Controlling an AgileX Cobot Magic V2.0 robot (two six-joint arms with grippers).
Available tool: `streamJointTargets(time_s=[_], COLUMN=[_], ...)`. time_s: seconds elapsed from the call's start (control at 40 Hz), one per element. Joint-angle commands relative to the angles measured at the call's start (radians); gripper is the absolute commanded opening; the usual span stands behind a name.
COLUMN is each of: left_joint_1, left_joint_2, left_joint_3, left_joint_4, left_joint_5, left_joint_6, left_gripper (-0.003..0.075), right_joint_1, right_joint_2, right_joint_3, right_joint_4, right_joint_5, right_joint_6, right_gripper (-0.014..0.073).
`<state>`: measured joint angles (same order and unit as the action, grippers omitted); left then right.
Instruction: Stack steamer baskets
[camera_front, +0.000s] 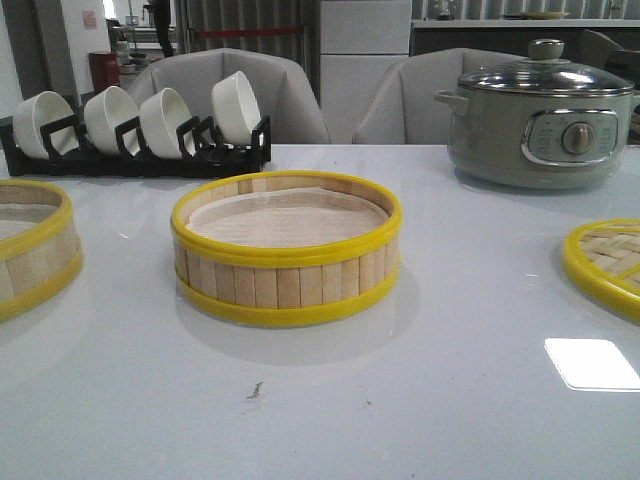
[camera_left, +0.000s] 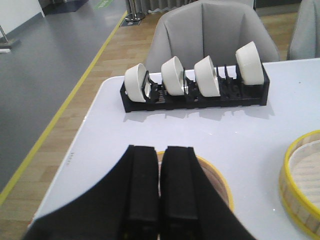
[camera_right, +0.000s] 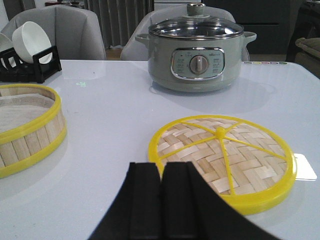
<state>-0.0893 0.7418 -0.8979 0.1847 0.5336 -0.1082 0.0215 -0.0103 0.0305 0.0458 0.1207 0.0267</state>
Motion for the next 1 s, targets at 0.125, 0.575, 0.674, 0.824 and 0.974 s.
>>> streamJointTargets(time_s=[0.125, 0.575, 0.674, 0.824, 0.974], left_joint_1=[0.002, 0.002, 0.002, 0.002, 0.002], left_joint_2=[0.018, 0.018, 0.018, 0.018, 0.018], left_joint_3=[-0.032, -0.032, -0.032, -0.032, -0.032], left_joint_4=[-0.030, -0.028, -0.028, -0.042, -0.056], left_joint_5=[-0.144, -0.165, -0.169, -0.169, -0.169], left_joint_6=[-0.004, -0.004, -0.004, -0.004, -0.004], left_gripper=[0.0086, 0.0086, 0.0086, 0.0086, 0.0086], right_joint_1=[-0.006, -0.006, -0.006, -0.006, -0.007], right_joint_2=[-0.021, -0.021, -0.021, -0.021, -0.021], right_joint_3=[-0.015, -0.015, -0.015, -0.015, -0.015], right_joint_4=[-0.001, -0.001, -0.001, -0.001, -0.031], right_joint_5=[-0.089, -0.089, -0.089, -0.089, -0.095], right_joint_6=[-0.003, -0.003, -0.003, -0.003, -0.005], right_gripper=[0.0057, 0.0057, 0.0057, 0.0057, 0.0057])
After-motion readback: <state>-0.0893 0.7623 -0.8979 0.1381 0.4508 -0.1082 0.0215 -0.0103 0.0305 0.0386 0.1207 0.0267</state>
